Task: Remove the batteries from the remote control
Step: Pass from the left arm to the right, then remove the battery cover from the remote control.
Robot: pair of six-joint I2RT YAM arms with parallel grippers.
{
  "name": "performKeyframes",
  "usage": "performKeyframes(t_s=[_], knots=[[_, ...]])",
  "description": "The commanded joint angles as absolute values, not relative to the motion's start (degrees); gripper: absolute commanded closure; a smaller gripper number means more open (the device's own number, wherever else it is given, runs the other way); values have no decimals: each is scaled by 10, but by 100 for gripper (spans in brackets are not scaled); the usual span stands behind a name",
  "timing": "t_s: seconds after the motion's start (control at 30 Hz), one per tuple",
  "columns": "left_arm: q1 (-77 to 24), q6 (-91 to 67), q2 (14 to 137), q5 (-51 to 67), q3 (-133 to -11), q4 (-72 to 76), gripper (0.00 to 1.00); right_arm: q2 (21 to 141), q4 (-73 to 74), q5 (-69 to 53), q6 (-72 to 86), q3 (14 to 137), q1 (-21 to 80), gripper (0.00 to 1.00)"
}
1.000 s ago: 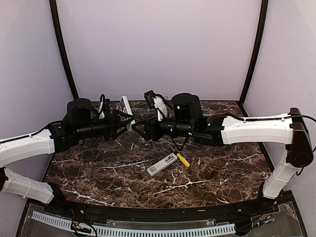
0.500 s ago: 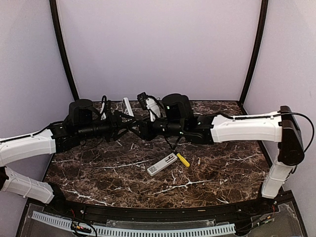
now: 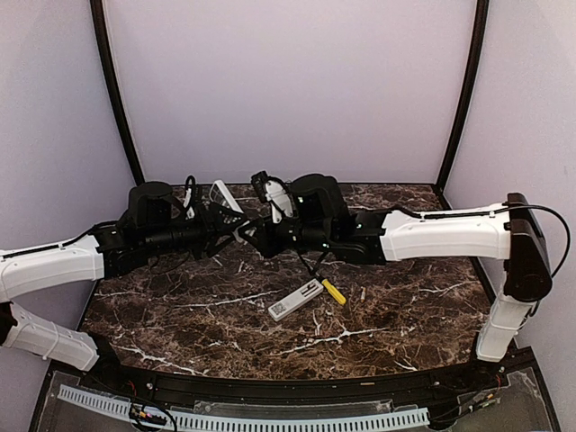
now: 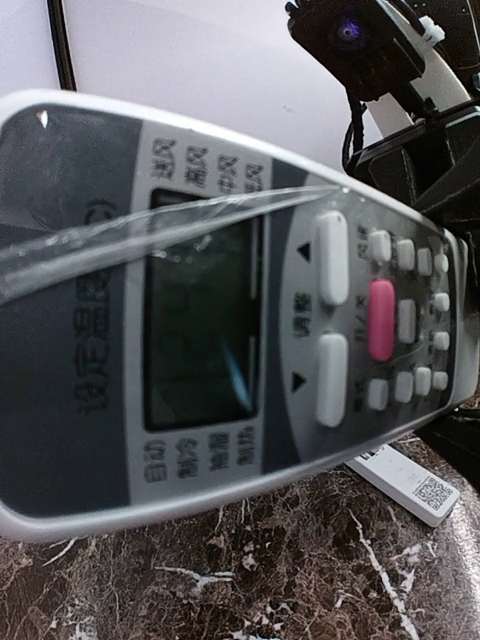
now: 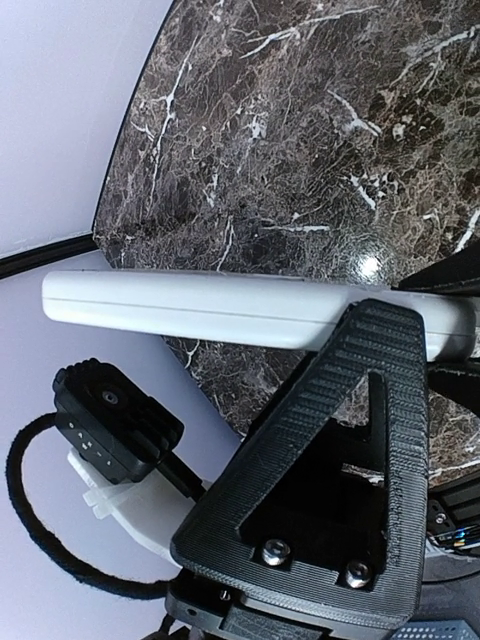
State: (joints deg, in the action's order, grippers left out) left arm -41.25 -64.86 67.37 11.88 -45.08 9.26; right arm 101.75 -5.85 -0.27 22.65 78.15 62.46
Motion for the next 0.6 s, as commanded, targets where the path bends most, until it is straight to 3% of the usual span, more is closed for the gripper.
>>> performKeyframes(t_s=[0.0, 0.23, 0.57], knots=[[-418, -623, 663, 144, -466, 113, 55, 1009, -113, 2, 285, 771, 614, 100], [-412, -569, 608, 107, -455, 67, 19, 964, -178, -62, 321, 707, 574, 100], [-359, -530, 582, 205, -444, 105, 13, 907, -259, -249, 321, 639, 522, 100]])
